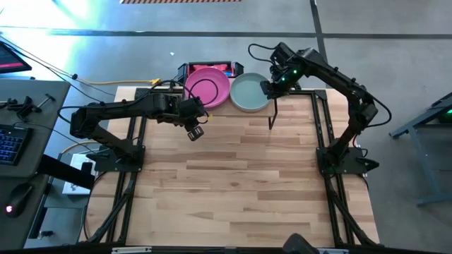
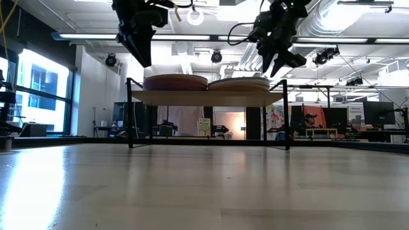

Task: Place and stack plates onto a shelf
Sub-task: Return to Home Position

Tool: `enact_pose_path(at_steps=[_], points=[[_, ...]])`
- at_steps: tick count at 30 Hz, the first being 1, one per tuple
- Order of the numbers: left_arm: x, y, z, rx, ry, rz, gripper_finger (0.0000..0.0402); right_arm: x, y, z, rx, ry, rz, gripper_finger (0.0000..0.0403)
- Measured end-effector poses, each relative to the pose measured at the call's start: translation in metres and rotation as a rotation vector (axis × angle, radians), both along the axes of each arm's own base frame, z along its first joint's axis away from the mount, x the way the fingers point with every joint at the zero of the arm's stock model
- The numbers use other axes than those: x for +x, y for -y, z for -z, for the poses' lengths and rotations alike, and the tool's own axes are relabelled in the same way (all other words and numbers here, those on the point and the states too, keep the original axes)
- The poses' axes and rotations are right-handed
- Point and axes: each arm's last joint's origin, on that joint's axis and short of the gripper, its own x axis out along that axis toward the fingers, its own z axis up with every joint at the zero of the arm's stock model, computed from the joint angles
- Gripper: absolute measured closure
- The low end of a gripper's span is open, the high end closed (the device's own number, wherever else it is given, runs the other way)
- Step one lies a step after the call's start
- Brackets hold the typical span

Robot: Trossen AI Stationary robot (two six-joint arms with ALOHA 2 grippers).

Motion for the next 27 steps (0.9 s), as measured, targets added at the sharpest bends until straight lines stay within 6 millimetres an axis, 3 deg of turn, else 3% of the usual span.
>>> enact_pose_path(at_steps=[6,11,21,27], points=[[-0.003,0.001,-0.002,-0.017,0.002,0.011,0.0291,0.006,-0.012,-0.004,-0.049,0.023,-0.139,0.0304],[-0.024,0.005,-0.021,-0.019,0.072,-0.015,0.0291,0.009,-0.031,-0.016,-0.126,0.062,-0.269,0.0304],[-0.108,0.02,-0.074,0.062,0.338,-0.083,0.0291,-0.002,-0.078,-0.068,-0.473,0.224,-0.446,0.0304],[-0.162,0.028,-0.066,0.174,0.56,-0.132,0.0291,-0.021,-0.103,-0.098,-0.663,0.347,-0.564,0.0304]])
